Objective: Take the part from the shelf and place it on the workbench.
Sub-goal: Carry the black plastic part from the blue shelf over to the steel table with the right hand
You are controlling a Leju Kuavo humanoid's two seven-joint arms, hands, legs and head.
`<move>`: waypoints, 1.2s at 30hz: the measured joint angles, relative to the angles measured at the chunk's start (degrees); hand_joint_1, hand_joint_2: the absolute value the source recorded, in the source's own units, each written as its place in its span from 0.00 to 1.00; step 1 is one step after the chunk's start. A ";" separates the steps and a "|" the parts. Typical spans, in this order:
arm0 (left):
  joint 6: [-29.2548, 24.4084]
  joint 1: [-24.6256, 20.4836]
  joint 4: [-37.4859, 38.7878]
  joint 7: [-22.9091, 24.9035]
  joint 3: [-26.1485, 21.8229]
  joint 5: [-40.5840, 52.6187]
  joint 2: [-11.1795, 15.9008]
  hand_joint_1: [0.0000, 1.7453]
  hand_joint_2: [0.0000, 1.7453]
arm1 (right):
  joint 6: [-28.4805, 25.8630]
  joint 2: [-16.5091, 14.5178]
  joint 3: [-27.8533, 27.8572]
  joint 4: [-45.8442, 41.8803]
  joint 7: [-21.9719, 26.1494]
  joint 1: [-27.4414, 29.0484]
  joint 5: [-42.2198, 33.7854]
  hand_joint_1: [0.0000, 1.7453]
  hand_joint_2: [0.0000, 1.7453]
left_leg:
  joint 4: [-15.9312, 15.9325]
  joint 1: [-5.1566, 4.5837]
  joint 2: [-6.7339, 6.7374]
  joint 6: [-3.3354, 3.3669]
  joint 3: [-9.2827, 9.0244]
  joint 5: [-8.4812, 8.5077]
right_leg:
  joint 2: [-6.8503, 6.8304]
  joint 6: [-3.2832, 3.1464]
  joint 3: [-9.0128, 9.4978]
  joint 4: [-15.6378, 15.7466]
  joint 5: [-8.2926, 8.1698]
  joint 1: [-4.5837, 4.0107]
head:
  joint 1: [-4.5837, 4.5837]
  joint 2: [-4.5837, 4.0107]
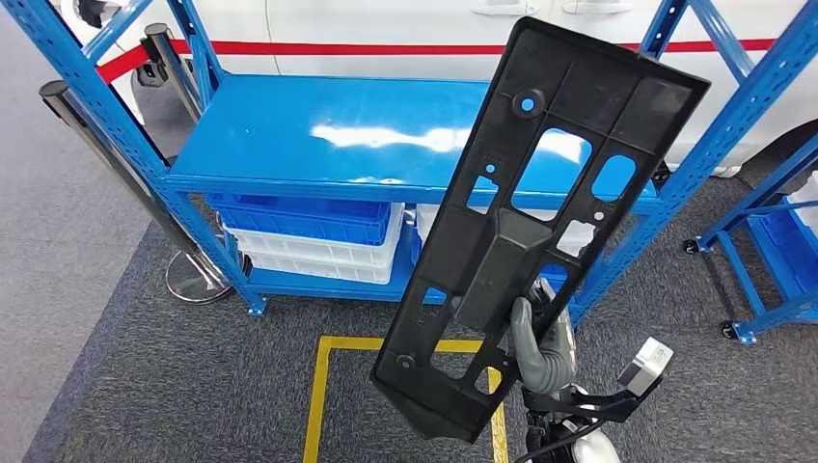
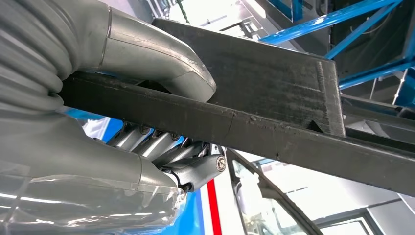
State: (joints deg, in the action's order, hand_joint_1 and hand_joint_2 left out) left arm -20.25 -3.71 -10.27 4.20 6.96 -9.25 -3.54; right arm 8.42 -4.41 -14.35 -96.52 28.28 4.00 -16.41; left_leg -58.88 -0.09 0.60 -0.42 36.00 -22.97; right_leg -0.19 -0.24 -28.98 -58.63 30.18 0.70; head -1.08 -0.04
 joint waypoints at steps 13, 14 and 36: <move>0.05 -0.14 0.07 2.02 1.81 1.15 0.09 0.00 1.00 | 1.26 -1.19 0.97 -2.72 -0.42 4.44 2.99 1.00 1.00 | 2.01 0.00 -0.33 0.12 -11.58 -8.17 | -0.48 -0.58 -8.51 -0.28 -7.82 -0.34 | -0.10 0.00; 0.03 -0.15 0.07 2.16 1.82 1.06 -0.15 0.00 1.00 | 1.42 -1.19 1.00 -2.79 -0.50 4.50 3.32 1.00 1.00 | 3.58 -0.18 -0.34 0.31 -12.18 -8.50 | -0.54 -0.21 -8.67 -0.08 -8.45 -0.30 | -0.09 0.00; -0.55 -0.17 0.13 -1.15 1.97 -0.07 -1.76 0.00 1.00 | 1.43 0.14 -1.21 2.32 -0.05 1.17 0.02 1.00 1.00 | -12.34 0.36 -0.14 -1.34 3.27 -10.14 | -0.22 -1.59 -3.86 0.34 -3.32 0.08 | -0.32 0.00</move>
State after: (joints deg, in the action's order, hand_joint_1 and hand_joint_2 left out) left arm -20.80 -3.87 -10.14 3.05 8.93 -9.32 -5.30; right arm 9.85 -4.27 -15.57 -94.20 28.23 5.17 -16.39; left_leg -71.22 0.27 0.46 -1.76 39.27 -33.11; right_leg -0.41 -1.83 -32.84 -58.29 26.86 0.78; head -1.39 -0.04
